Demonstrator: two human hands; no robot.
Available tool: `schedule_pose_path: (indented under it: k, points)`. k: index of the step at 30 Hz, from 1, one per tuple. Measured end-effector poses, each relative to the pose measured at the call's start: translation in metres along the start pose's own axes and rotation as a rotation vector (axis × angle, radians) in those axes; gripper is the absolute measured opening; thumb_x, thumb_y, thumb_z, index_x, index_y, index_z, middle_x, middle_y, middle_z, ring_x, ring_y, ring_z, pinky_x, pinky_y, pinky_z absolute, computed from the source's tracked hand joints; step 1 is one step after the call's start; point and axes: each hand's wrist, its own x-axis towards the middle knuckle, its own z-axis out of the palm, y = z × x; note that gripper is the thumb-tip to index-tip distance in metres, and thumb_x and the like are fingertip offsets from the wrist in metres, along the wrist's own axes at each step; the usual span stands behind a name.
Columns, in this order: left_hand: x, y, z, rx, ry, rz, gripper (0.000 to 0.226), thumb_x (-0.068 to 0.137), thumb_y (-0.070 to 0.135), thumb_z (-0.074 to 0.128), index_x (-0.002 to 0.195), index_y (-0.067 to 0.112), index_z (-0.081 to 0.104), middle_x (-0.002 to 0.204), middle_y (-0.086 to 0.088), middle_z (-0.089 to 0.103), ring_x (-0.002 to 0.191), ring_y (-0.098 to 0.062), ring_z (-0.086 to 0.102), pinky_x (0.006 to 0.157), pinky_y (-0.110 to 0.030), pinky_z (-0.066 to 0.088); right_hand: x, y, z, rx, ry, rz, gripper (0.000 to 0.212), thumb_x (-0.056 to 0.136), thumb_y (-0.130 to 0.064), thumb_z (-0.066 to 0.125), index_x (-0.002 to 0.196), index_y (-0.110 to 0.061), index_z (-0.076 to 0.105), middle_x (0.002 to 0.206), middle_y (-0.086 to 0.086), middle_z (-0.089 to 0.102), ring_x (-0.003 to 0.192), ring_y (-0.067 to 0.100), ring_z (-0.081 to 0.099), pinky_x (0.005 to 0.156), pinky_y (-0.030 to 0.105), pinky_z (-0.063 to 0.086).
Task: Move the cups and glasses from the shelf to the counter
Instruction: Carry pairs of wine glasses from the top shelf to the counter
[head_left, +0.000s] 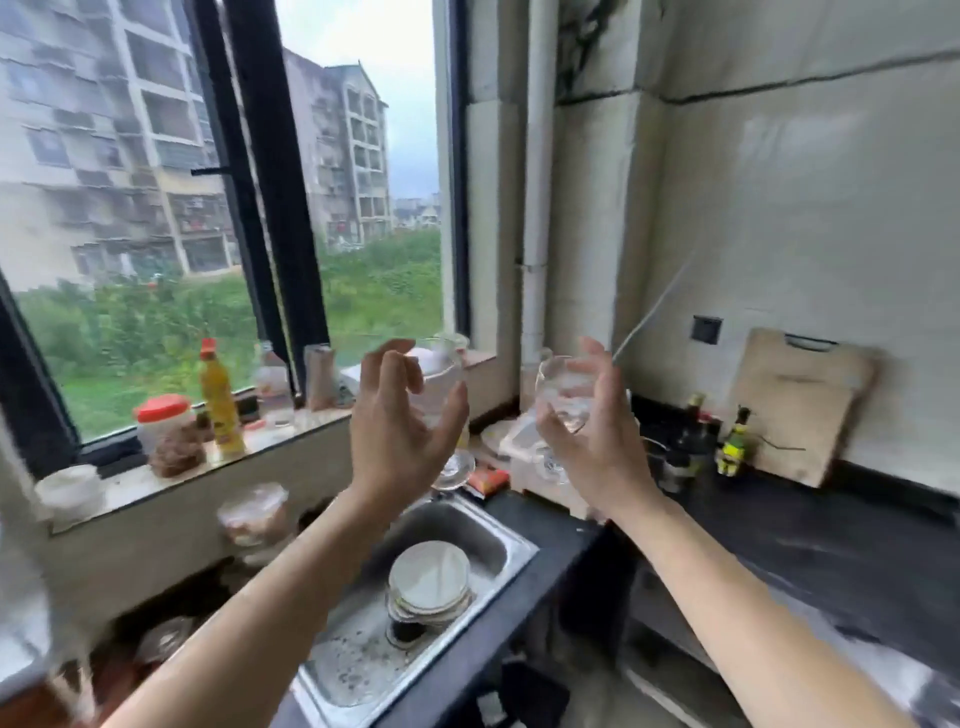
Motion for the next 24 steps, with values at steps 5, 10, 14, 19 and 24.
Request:
schedule_pose_path:
  k: [5, 10, 14, 19, 24]
  points:
    - [-0.048, 0.115, 0.146, -0.338, -0.218, 0.031, 0.033, 0.082, 0.031, 0.074, 0.082, 0.017, 0.044, 0.111, -0.009, 0.055, 0.101, -0.006, 0.052, 0.082, -0.014, 0.036, -0.057, 0.062, -0.173, -0.243, 0.188, 0.174, 0.072, 0.089, -0.036, 0.067, 0.148, -0.019, 0.028, 0.130, -0.015, 0.054, 0.104, 0.001, 0.062, 0.087, 0.027, 0.053]
    - [-0.093, 0.197, 0.267, -0.583, -0.428, 0.073, 0.030, 0.083, 0.033, 0.073, 0.088, 0.015, 0.051, 0.113, -0.001, 0.050, 0.099, 0.006, 0.049, 0.082, -0.007, 0.037, -0.106, 0.111, -0.297, -0.397, 0.375, 0.295, 0.059, 0.086, -0.039, 0.068, 0.133, -0.031, 0.033, 0.119, -0.044, 0.046, 0.100, -0.003, 0.063, 0.078, 0.008, 0.046]
    - [-0.116, 0.245, 0.365, -0.688, -0.559, 0.093, 0.032, 0.083, 0.038, 0.073, 0.088, 0.016, 0.051, 0.115, -0.001, 0.049, 0.101, 0.008, 0.048, 0.078, -0.002, 0.035, -0.131, 0.165, -0.369, -0.528, 0.467, 0.404, 0.068, 0.085, -0.040, 0.069, 0.140, -0.027, 0.032, 0.124, -0.023, 0.052, 0.105, 0.001, 0.062, 0.083, 0.007, 0.045]
    - [-0.117, 0.297, 0.480, -0.817, -0.613, 0.064, 0.034, 0.081, 0.037, 0.073, 0.081, 0.019, 0.044, 0.106, -0.002, 0.051, 0.100, 0.009, 0.046, 0.078, -0.003, 0.034, -0.118, 0.227, -0.450, -0.685, 0.508, 0.525, 0.079, 0.085, -0.042, 0.071, 0.149, -0.029, 0.027, 0.122, -0.042, 0.048, 0.111, -0.009, 0.054, 0.083, 0.007, 0.039]
    - [-0.097, 0.357, 0.580, -0.957, -0.720, 0.057, 0.035, 0.082, 0.034, 0.077, 0.098, 0.013, 0.054, 0.106, 0.001, 0.051, 0.094, -0.006, 0.052, 0.079, -0.011, 0.039, -0.097, 0.270, -0.528, -0.783, 0.639, 0.611, 0.078, 0.080, -0.044, 0.075, 0.146, -0.025, 0.038, 0.120, -0.029, 0.049, 0.105, -0.005, 0.055, 0.084, 0.005, 0.037]
